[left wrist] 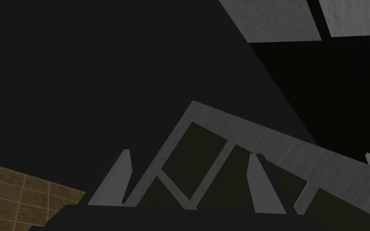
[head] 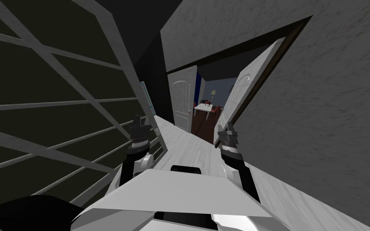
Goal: Push the door open
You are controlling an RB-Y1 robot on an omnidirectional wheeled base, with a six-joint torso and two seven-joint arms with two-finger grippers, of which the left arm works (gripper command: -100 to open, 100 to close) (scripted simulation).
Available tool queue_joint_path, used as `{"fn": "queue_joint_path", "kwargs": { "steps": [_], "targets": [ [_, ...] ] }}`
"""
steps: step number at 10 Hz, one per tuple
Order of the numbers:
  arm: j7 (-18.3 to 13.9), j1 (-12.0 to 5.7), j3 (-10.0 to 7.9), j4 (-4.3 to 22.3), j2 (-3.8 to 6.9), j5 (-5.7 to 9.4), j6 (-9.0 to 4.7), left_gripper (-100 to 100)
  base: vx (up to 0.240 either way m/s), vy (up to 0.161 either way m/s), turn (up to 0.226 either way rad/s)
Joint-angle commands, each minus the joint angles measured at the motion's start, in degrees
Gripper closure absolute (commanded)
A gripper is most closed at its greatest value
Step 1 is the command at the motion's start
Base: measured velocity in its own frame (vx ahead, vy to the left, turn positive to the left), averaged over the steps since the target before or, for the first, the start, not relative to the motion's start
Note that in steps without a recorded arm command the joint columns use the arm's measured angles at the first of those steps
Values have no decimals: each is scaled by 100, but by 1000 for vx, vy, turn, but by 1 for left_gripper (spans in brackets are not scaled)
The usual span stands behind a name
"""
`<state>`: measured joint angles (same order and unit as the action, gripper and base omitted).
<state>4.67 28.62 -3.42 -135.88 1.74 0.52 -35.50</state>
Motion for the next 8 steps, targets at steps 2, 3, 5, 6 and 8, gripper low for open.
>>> {"fn": "queue_joint_path", "kwargs": {
  "steps": [2,3,5,6,8],
  "targets": [
    [-23,-156,27,272,39,9,23,-100,98,11,-42],
    [-30,-207,36,361,51,12,30,-100,44,12,-27],
    [-56,-387,67,672,88,23,57,-100,67,8,-43],
    [-66,-460,80,800,102,28,67,-100,93,6,-42],
    [-88,-611,106,1062,129,37,89,-100,87,14,-35]
  ]
}}
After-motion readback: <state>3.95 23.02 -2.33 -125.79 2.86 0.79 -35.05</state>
